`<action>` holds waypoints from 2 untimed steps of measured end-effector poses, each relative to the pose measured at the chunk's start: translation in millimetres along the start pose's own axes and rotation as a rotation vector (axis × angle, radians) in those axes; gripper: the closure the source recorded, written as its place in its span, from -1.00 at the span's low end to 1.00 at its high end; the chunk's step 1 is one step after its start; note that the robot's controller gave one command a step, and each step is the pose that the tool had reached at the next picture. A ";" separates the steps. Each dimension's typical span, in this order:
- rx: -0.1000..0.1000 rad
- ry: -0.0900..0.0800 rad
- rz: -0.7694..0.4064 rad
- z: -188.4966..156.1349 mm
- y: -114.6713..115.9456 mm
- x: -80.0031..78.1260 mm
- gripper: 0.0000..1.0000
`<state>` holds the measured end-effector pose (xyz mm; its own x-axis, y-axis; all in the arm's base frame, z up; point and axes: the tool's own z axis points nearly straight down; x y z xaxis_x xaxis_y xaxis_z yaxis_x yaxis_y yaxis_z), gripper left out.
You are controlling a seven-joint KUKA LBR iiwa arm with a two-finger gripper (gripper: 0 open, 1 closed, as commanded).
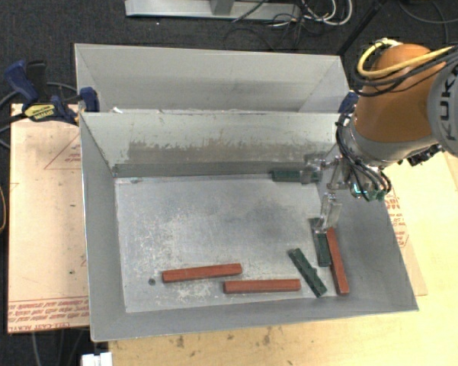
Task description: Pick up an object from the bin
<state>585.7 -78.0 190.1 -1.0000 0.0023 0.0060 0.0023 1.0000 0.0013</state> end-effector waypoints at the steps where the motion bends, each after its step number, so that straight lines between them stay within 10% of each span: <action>1: 0.001 -0.003 -0.322 90.7 -35.1 37.4 -1.00; 2: -0.008 -0.010 -0.906 119.5 -52.0 83.8 -1.00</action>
Offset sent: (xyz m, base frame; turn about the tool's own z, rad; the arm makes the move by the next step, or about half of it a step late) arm -0.0372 -0.0350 -0.0887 -0.3259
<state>501.1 -129.6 71.0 -0.6189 -0.7854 -0.0095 -0.7855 0.6188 0.0083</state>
